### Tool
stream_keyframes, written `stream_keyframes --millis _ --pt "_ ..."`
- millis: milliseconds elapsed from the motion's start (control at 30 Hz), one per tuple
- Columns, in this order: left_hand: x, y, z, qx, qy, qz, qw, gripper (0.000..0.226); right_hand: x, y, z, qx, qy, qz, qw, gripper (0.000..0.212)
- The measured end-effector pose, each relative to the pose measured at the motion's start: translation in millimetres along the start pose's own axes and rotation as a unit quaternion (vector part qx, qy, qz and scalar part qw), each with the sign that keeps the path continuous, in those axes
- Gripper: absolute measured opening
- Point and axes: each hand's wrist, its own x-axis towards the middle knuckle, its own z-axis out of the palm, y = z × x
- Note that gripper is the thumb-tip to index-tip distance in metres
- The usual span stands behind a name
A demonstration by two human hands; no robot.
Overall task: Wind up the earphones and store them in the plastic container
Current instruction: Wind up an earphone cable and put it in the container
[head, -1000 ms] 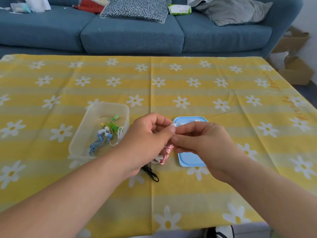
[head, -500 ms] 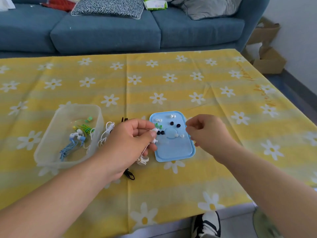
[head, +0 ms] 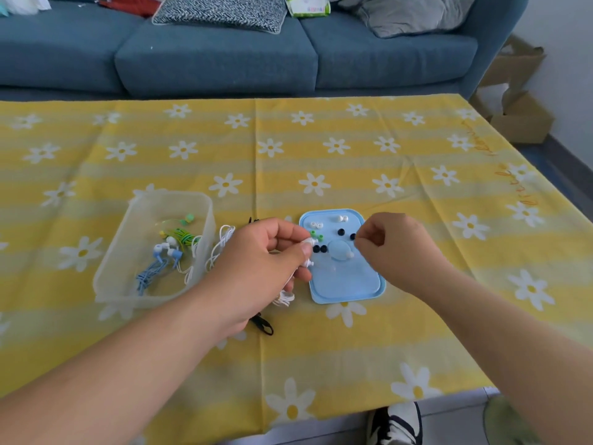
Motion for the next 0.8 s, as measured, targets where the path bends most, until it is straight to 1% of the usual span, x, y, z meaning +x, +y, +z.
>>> stream_keyframes --millis 33,67,133,267,367,467,600,733,800 --pt "-1 1 -1 -0.005 0.003 0.002 1.0 0.008 -3 -7 -3 0.078 0.001 0.005 0.997 0.007" --pt "-2 2 -3 -0.009 0.008 0.005 1.0 0.009 -7 -15 -4 0.166 -0.012 0.014 0.986 0.006" --pt "-3 4 -7 -0.018 0.021 0.013 1.0 0.009 -14 -29 -5 0.301 -0.052 0.032 0.952 0.008" --pt "-4 7 -12 -0.024 0.039 0.033 0.998 0.007 -18 -45 3 0.446 -0.128 0.06 0.884 0.017" --pt "-5 9 -15 -0.026 0.039 0.045 0.998 0.007 -18 -50 6 0.492 -0.174 0.057 0.851 0.022" --pt "-5 10 -17 -0.022 0.036 0.053 0.998 0.008 -18 -51 7 0.511 -0.195 0.059 0.835 0.033" --pt "-5 11 -18 -0.015 0.035 0.057 0.998 0.009 -18 -51 7 0.523 -0.204 0.064 0.825 0.036" --pt "-6 11 -17 -0.011 0.034 0.06 0.998 0.008 -19 -50 8 0.523 -0.205 0.056 0.826 0.031" --pt "-6 10 -17 -0.01 0.04 0.064 0.997 0.007 -20 -50 9 0.521 -0.199 0.048 0.829 0.032"
